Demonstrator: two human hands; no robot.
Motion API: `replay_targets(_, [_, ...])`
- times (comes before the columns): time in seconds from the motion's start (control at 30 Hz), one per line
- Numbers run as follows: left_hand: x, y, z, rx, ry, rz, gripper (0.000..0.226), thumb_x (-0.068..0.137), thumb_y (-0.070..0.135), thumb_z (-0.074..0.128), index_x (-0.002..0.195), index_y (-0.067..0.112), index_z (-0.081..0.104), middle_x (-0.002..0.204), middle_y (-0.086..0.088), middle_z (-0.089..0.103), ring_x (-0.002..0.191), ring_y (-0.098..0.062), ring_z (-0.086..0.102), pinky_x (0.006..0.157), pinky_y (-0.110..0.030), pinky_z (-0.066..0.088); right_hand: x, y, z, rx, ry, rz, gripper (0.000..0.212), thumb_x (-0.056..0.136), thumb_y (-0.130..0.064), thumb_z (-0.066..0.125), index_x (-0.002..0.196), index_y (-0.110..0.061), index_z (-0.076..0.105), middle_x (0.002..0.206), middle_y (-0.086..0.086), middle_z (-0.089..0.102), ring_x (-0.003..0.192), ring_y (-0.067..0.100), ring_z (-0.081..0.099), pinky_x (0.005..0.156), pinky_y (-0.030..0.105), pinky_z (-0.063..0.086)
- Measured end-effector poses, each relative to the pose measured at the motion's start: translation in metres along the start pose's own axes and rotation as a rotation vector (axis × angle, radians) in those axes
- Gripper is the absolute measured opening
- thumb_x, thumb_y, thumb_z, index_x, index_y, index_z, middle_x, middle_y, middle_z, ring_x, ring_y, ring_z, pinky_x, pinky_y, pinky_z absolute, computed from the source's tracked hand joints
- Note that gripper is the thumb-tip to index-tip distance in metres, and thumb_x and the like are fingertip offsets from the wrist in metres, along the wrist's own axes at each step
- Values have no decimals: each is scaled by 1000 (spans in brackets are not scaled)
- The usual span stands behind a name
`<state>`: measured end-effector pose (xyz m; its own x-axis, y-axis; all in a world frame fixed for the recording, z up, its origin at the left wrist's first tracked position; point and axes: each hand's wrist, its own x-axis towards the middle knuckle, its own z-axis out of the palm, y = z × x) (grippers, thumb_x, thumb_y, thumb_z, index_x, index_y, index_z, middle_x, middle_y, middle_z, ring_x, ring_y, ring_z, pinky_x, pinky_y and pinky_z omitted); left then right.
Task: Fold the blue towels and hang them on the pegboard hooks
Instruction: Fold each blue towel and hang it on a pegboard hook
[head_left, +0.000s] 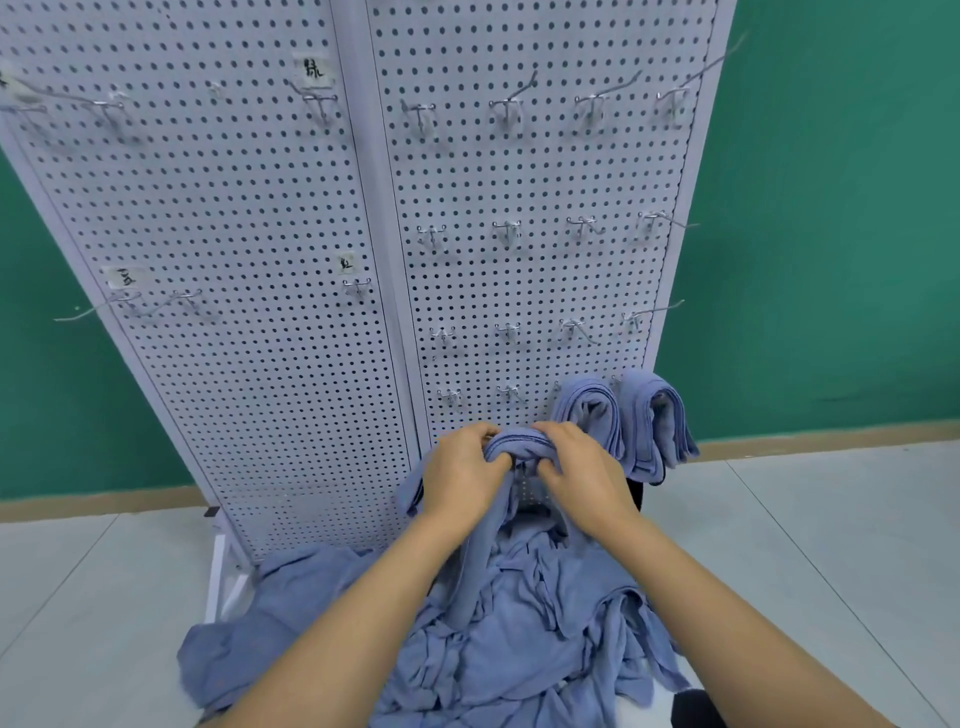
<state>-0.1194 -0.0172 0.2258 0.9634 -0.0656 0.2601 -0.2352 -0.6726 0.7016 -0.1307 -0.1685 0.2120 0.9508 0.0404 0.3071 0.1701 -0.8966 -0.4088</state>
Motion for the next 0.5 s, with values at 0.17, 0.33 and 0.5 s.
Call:
replay_targets(0.17, [25, 5, 13, -68, -24, 30, 29, 85, 4, 53, 104, 20, 68, 78, 1, 66, 65, -16, 56, 58, -27, 43, 27, 6, -13, 121, 74, 76, 42, 95, -13, 45, 136, -17, 48, 129, 5, 58, 110, 26, 57, 85, 39, 49])
replay_targets(0.33, [77, 15, 26, -138, 40, 12, 33, 86, -4, 46, 104, 11, 69, 81, -4, 66, 69, -20, 54, 58, -26, 38, 80, 8, -15, 215, 103, 150, 43, 94, -2, 42, 136, -10, 49, 116, 14, 63, 96, 29, 59, 74, 34, 46])
replay_targets(0.5, [122, -1, 51, -145, 77, -80, 37, 88, -5, 45, 113, 11, 66, 96, -8, 69, 78, -20, 58, 66, -26, 42, 120, 18, 8, 302, 31, 212, 43, 91, 8, 37, 130, -3, 51, 116, 20, 61, 97, 30, 56, 77, 31, 44])
